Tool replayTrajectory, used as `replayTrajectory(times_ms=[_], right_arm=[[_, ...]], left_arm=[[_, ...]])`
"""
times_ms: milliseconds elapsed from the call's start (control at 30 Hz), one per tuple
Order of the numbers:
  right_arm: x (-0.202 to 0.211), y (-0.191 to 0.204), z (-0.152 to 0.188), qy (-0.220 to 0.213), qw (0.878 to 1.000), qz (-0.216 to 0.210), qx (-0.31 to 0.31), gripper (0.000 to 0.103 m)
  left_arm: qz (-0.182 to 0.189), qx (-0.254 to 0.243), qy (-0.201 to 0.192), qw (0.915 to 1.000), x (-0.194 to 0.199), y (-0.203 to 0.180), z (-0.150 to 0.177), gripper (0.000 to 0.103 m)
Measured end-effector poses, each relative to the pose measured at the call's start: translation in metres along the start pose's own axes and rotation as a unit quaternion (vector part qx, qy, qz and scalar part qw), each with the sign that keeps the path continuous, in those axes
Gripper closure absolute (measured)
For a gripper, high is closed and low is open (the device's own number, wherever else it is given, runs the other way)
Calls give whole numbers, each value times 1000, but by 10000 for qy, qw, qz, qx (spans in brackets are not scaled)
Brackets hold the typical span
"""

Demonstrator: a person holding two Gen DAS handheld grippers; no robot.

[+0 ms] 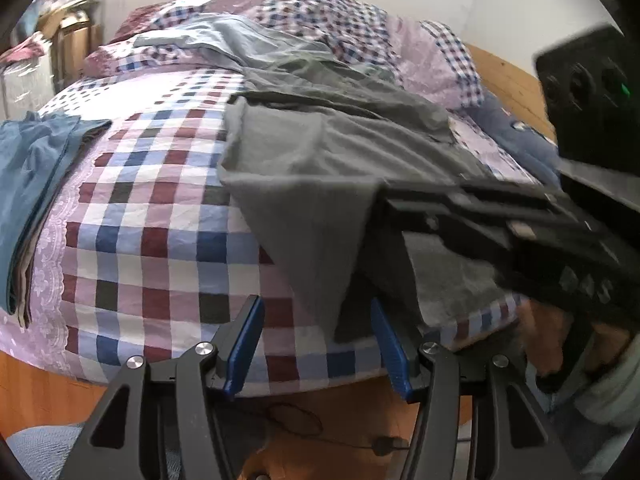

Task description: Fold clothes

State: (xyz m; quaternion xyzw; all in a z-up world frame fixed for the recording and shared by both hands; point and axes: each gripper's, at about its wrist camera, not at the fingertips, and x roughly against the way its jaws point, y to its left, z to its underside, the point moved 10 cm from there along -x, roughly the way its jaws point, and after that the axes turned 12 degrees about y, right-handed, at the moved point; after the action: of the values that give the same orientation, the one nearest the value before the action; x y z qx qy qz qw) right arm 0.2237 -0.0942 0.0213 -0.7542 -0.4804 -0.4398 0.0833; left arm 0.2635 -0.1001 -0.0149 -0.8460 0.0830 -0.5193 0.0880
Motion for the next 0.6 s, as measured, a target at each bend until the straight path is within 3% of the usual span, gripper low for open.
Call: replayTrajectory(times_ms=[67,167,200,333,467,600], right_arm=[[0,2,0,3,10000,-4,11,102],[-1,3,1,28,9999,84,71,102],[-1,3,2,45,9999,119,94,102],[-1,8,6,116,9993,262,253,102],[-3,16,13,200,9980,381,473,99],[-28,11,33,749,9922,768,633,98]], left_arm=[[-127,174,-55,9998,-5,6,-4,47],[-394,406,-69,9984,-11,15,-7,84],[-493,424,-98,9978,-10,18,-6,93],[-892,519,-385,9939,8,31,-6,99],[-1243,762,-213,9891,7,47,5,100],[-1400,1088,117,9841,-3,63,19,100]])
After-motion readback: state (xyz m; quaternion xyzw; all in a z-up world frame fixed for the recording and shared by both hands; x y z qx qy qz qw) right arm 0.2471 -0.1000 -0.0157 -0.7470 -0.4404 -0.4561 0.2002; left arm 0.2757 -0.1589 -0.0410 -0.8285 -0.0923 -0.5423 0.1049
